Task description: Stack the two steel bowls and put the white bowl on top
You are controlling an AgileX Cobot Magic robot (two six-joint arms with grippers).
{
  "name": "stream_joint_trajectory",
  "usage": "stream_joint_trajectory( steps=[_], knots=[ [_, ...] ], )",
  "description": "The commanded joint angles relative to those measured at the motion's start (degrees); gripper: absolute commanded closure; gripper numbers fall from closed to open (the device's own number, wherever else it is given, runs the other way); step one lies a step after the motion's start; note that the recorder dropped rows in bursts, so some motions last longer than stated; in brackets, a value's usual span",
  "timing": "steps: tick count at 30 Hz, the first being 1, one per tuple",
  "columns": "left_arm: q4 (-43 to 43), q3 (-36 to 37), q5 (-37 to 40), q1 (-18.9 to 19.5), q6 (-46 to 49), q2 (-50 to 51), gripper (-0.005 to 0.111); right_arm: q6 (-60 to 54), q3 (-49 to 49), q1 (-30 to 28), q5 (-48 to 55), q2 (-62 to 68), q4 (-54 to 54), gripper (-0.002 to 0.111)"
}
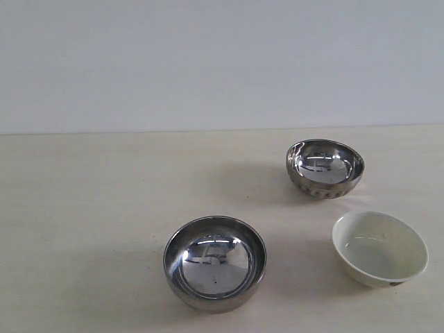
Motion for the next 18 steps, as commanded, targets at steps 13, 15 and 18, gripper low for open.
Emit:
stream_joint_trajectory(
  steps=[13, 15, 18],
  knots=[
    [0.3, 0.3, -0.7, 1.2, 0.3, -0.8, 0.102, 0.0, 0.0, -0.2, -0.2, -0.3, -0.4, 0.108],
    [0.3, 0.3, -0.7, 3.6, 0.3, -0.8, 0.102, 0.0, 0.0, -0.2, -0.2, -0.3, -0.4, 0.108],
    [0.3, 0.3, -0.8, 8.9, 0.3, -1.2, 0.102, 0.0, 0.0, -0.2, -0.2, -0.3, -0.4, 0.108]
  ],
)
